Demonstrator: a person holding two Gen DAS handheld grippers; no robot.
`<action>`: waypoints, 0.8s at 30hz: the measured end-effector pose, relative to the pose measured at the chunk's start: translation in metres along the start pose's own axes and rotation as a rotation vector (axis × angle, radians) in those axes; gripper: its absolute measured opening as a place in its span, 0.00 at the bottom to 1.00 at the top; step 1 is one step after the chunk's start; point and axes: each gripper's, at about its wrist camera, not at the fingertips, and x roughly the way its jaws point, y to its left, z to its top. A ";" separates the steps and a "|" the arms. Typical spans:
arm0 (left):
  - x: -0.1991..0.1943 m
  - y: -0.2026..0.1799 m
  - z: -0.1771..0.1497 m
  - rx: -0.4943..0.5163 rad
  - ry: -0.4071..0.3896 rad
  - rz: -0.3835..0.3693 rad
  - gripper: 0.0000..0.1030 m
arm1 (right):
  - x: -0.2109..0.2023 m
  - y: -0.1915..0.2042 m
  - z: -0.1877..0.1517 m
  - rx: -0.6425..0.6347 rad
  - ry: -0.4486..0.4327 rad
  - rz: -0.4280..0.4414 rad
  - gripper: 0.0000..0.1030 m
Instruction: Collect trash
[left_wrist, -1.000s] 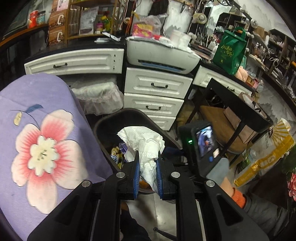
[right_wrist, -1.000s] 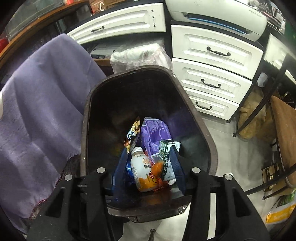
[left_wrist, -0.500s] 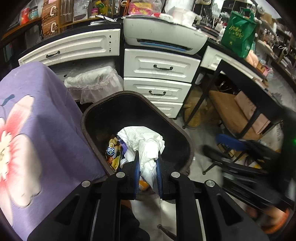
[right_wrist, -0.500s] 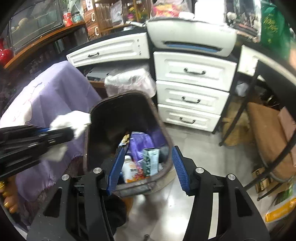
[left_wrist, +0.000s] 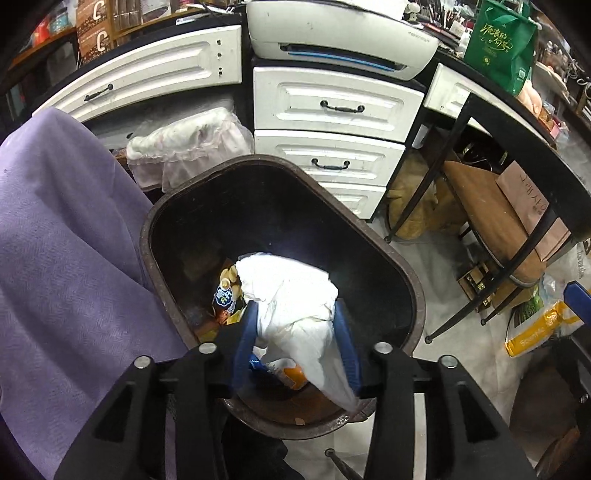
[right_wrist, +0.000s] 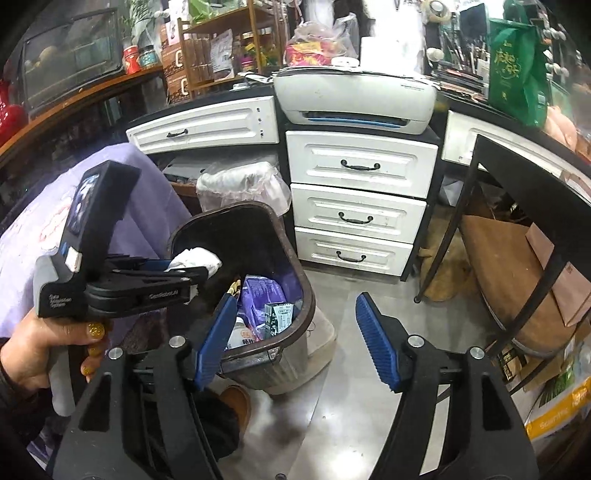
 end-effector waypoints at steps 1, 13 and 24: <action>-0.003 -0.001 0.000 0.001 -0.008 -0.005 0.45 | 0.000 0.000 -0.001 0.009 -0.003 -0.003 0.65; -0.071 -0.007 -0.005 0.025 -0.166 -0.009 0.70 | -0.046 0.010 0.003 -0.011 -0.085 -0.030 0.76; -0.191 -0.001 -0.052 0.048 -0.394 0.027 0.95 | -0.114 0.044 0.010 0.063 -0.201 -0.030 0.82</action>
